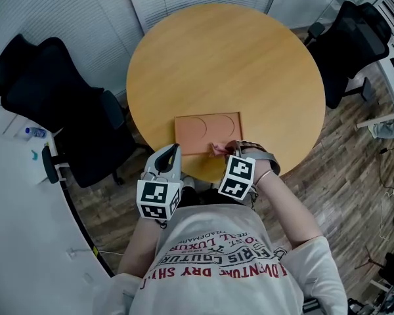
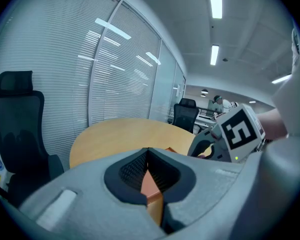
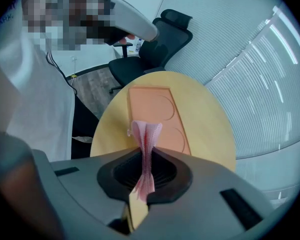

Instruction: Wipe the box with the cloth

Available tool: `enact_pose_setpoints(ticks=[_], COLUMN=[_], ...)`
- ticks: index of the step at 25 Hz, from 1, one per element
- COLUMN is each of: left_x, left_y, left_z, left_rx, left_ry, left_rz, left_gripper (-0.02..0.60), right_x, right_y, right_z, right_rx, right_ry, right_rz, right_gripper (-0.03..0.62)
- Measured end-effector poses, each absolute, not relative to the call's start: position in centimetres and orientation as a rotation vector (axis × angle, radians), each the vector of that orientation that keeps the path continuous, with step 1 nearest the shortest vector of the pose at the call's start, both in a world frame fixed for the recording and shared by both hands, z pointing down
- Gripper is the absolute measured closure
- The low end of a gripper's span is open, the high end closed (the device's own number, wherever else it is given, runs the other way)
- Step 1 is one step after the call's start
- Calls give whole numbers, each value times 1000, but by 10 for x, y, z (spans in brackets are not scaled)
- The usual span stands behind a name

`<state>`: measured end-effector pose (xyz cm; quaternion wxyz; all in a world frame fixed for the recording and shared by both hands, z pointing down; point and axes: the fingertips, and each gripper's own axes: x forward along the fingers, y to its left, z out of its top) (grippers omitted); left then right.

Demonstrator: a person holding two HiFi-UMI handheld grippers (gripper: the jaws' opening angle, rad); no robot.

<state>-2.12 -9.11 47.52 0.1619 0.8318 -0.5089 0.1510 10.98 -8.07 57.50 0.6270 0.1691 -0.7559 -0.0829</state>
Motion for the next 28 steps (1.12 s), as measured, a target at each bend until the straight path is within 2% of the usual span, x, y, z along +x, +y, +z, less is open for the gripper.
enact_pose_setpoints(ticks=[10, 18, 28], left_x=[-32, -42, -37], left_y=[-107, -119, -129], left_z=[464, 476, 481], left_rx=[2370, 2308, 2298], left_ry=[-1510, -1549, -1540], left_rz=[435, 463, 479], left_gripper=[572, 572, 572], right_x=[121, 125, 128], right_y=[-155, -197, -191], right_z=[556, 592, 627], right_rx=[578, 552, 472], right_ry=[-1709, -1655, -1648], right_rz=[-393, -439, -384], right_gripper=[563, 563, 563])
